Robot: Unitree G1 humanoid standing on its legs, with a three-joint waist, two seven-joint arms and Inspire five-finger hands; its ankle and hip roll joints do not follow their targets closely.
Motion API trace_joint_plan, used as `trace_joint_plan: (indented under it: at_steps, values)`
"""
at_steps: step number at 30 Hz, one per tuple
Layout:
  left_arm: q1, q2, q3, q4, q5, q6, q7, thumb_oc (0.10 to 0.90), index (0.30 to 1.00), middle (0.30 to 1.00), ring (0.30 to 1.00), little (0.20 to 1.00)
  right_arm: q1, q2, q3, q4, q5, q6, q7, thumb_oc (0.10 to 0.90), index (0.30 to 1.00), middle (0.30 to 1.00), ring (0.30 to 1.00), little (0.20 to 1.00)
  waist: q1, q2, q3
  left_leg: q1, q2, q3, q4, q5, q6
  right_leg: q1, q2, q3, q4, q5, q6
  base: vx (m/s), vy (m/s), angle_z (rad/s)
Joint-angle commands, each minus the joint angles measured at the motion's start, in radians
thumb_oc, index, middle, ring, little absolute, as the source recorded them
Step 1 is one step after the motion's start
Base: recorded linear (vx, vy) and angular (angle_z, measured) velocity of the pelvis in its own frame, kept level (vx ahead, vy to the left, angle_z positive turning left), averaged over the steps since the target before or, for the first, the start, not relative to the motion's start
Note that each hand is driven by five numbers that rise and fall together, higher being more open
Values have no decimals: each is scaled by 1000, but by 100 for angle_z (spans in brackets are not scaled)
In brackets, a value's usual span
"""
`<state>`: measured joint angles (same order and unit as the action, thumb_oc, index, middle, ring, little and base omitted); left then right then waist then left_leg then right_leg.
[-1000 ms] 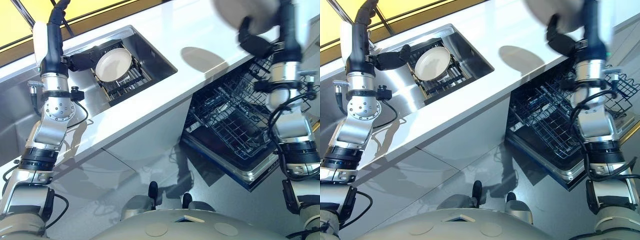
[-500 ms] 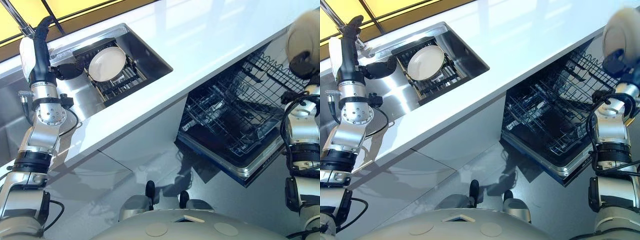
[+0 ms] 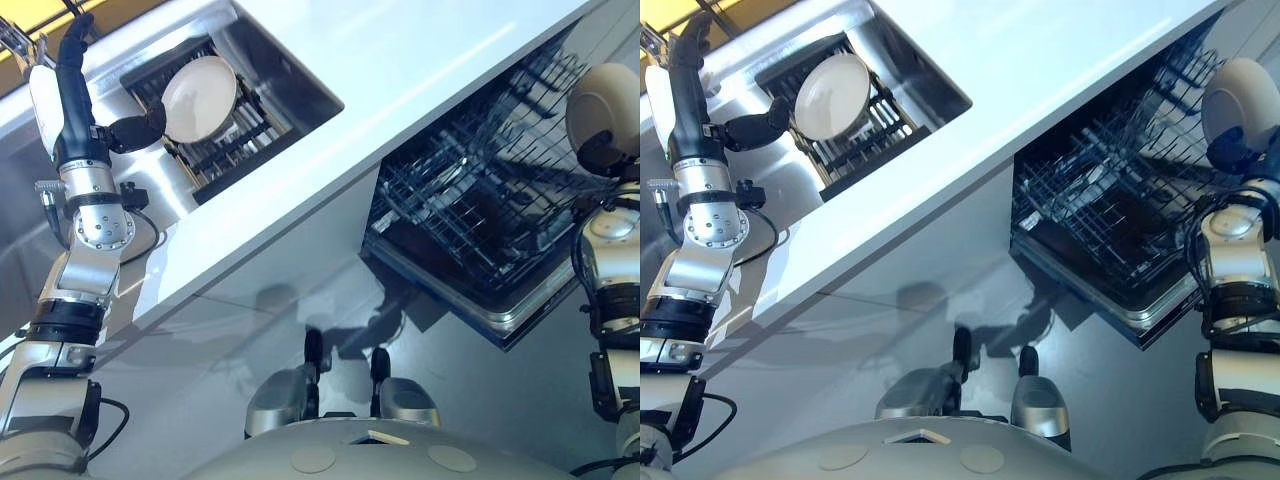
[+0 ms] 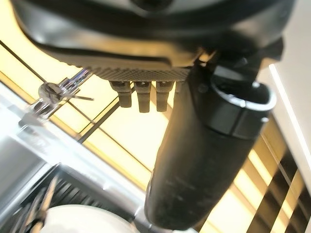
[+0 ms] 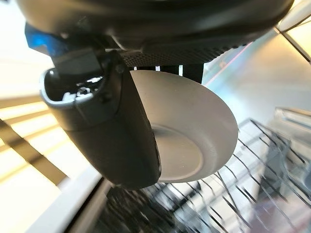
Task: Pick up plates and place into dishwasher.
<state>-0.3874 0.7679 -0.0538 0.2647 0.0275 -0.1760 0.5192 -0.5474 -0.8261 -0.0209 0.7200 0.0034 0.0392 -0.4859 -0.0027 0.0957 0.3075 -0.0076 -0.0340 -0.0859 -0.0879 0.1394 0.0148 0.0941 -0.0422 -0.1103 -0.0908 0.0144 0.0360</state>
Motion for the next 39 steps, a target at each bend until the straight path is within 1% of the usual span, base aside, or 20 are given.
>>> trace_joint_plan:
  at_steps: [1,5,7,9,10,11,12,14,17,20,21,22,23,24,26,31,39]
  values:
    - [-156,102,3,-6,-36,-93,81,800,900,900,900,900,-205,-190,82,-44,-85,-117,4,100,300,300,300,200,30,2,-44,0,-10,-2,79,-148,-43,-124,42,-28,231,-163,-20,-66,-34,12]
    - [-171,128,0,8,-54,-121,111,800,900,900,900,900,-269,-219,150,3,-92,-92,107,100,300,300,300,200,38,5,-7,-57,-6,-3,94,-139,-50,-175,36,-33,241,-159,-23,-100,-11,5]
    - [-188,141,-5,12,-62,-123,125,800,900,900,900,900,-303,-228,193,32,-103,-85,135,100,300,300,300,200,42,7,13,-91,-2,-3,106,-135,-51,-212,34,-32,258,-159,-27,-139,-6,5]
    - [-207,155,-16,18,-70,-122,143,800,900,900,900,900,-332,-232,231,56,-93,-45,177,100,300,300,300,200,44,8,36,-124,0,-1,116,-129,-50,-249,33,-32,279,-158,-30,-140,-21,4]
    - [-219,164,-24,21,-74,-122,153,800,900,900,900,900,-350,-231,256,82,-76,4,218,100,300,300,300,200,47,6,51,-146,3,2,122,-126,-49,-274,33,-33,292,-158,-32,-124,-31,6]
    - [-226,171,-26,24,-81,-125,155,800,900,900,900,900,-359,-228,265,97,-72,40,233,100,300,300,300,200,50,5,59,-158,3,3,127,-126,-48,-287,32,-33,301,-158,-33,-104,-29,7]
    - [-228,174,-27,25,-83,-125,155,800,900,900,900,900,-362,-227,268,103,-74,51,237,100,300,300,300,200,51,5,61,-163,3,3,130,-125,-48,-292,32,-33,304,-159,-33,-76,-19,2]
    - [-246,178,-38,27,-77,-123,166,800,900,900,900,900,-383,-222,286,143,-64,116,278,100,300,300,300,200,55,1,77,-182,4,9,138,-124,-46,-312,34,-38,318,-160,-35,-76,-23,-5]
    - [-261,187,-46,24,-82,-120,170,800,900,900,900,900,-394,-214,302,179,-75,163,311,100,300,300,300,200,60,-2,90,-194,2,13,144,-121,-44,-324,37,-38,328,-160,-39,-32,-12,-1]
    - [-274,189,-51,22,-79,-122,173,800,900,900,900,900,-400,-200,318,207,-143,214,344,100,300,300,300,200,64,-6,100,-196,-2,15,152,-124,-40,-326,38,-38,336,-162,-41,0,0,0]
    - [-274,188,-50,21,-79,-124,172,800,900,900,900,900,-399,-196,324,217,-169,244,362,265,441,441,441,365,66,-6,101,-197,-3,16,156,-124,-39,-328,38,-38,340,-161,-41,0,0,0]
    - [-274,186,-48,19,-78,-124,169,800,900,900,900,900,-400,-194,329,228,-196,265,382,751,858,858,858,851,67,-8,102,-197,-3,17,157,-125,-38,-327,38,-38,340,-161,-41,-13,-4,-4]
    - [-277,186,-49,16,-78,-121,167,800,900,900,900,900,-398,-191,336,243,-211,265,396,800,900,900,900,900,68,-9,103,-195,-3,19,155,-124,-37,-325,39,-38,339,-161,-41,-11,-11,-9]
    - [-279,185,-53,6,-77,-113,166,800,900,900,900,900,-395,-193,349,256,-204,257,411,800,900,900,900,900,70,-11,105,-190,-3,19,153,-123,-35,-320,40,-39,338,-160,-41,-3,-12,-7]
    - [-274,185,-53,-4,-75,-106,159,800,900,900,900,900,-386,-187,351,250,-176,252,404,800,900,900,900,900,72,-14,103,-183,-5,17,155,-125,-34,-313,41,-38,338,-160,-42,3,-7,-4]
    - [-262,182,-39,-4,-79,-117,134,800,900,900,900,900,-369,-171,332,239,-195,227,384,800,900,900,900,900,76,-23,93,-166,-8,19,162,-134,-29,-291,43,-39,331,-158,-40,0,0,0]
    - [-225,166,-20,-10,-69,-120,120,800,900,900,900,900,-318,-165,294,140,-214,207,357,800,900,900,900,900,71,-42,66,-120,-13,25,155,-147,-24,-237,47,-39,300,-153,-34,0,0,0]
